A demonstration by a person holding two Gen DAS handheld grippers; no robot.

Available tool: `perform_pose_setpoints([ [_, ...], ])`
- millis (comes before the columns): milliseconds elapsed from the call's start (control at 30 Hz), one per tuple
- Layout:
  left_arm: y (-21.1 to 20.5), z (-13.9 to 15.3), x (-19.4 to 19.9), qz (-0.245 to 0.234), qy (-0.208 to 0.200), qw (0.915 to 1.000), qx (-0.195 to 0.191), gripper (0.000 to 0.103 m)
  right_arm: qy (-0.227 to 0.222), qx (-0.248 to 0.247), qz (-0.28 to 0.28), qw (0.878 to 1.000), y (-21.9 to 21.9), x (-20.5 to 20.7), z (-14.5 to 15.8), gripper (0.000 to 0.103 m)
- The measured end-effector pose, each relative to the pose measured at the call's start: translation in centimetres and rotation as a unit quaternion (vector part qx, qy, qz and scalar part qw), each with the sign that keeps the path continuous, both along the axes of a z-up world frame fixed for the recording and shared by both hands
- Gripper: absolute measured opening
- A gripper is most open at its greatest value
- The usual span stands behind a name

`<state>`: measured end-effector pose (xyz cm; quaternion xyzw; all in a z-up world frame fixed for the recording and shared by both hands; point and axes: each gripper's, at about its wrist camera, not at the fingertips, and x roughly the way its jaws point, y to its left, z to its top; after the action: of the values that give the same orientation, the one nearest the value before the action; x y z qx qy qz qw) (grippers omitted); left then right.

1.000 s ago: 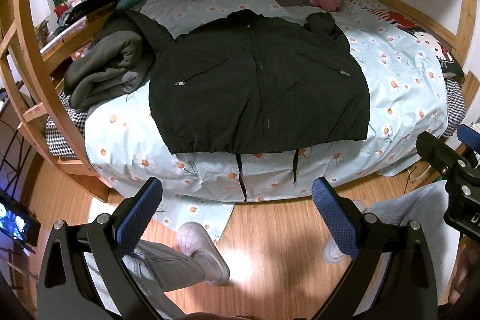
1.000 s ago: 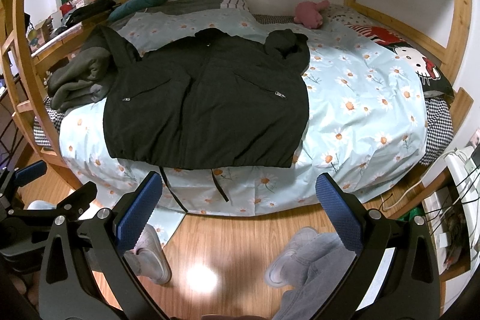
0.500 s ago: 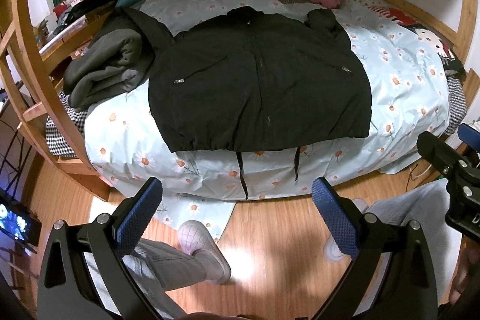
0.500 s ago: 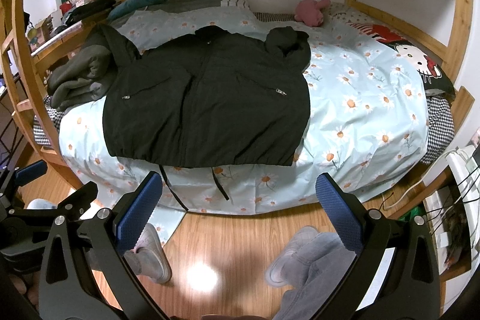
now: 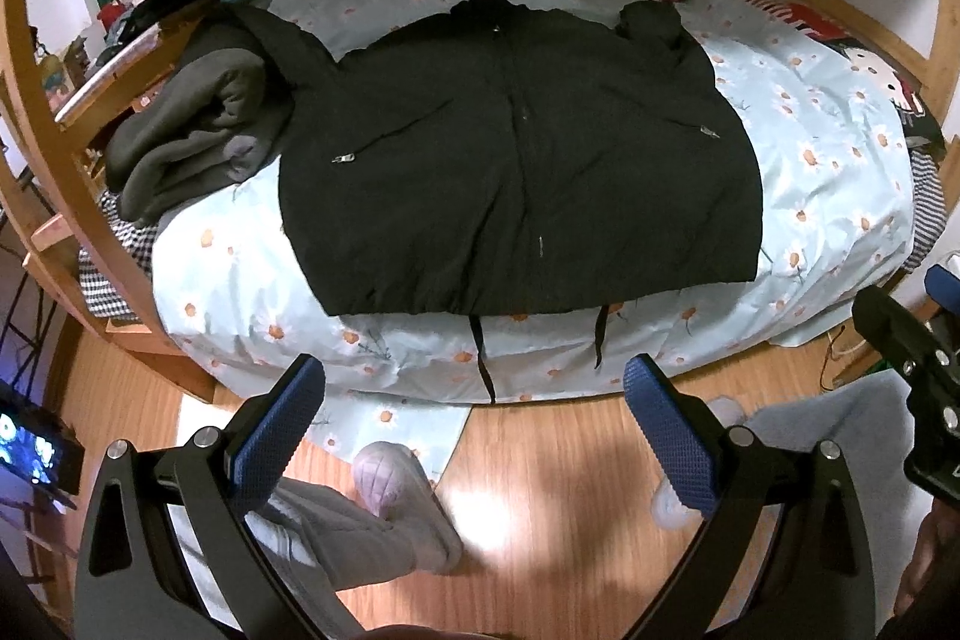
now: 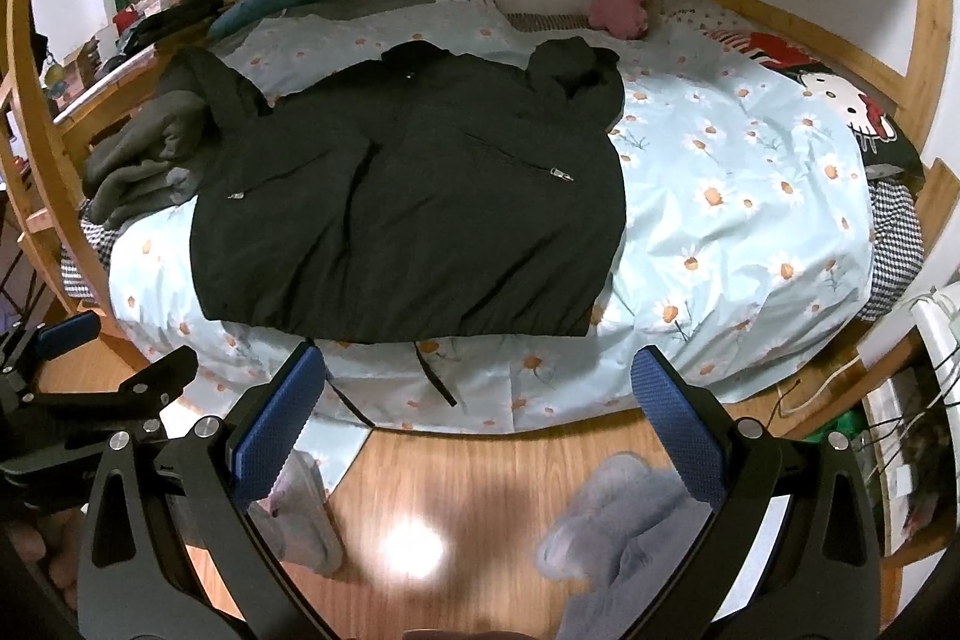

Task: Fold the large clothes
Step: 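Lower both grippers onto the black jacket's hem and close them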

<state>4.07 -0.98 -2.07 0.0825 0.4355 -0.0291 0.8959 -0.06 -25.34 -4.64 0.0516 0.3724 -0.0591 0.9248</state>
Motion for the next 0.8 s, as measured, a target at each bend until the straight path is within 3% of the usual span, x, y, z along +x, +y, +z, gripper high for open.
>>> perform_pose_setpoints([
  [300, -1.5, -0.3, 3.9, 0.006, 0.004, 1.0, -0.005, 0.098, 0.008, -0.001, 0.005, 1.0, -1.5, 3.9, -0.4, 0.1],
  [800, -5.4, 0.1, 13.5, 0.037, -0.001, 0.9992, -0.013, 0.098, 0.008, -0.003, 0.033, 0.999, -6.1, 14.0, 0.5, 0.1],
])
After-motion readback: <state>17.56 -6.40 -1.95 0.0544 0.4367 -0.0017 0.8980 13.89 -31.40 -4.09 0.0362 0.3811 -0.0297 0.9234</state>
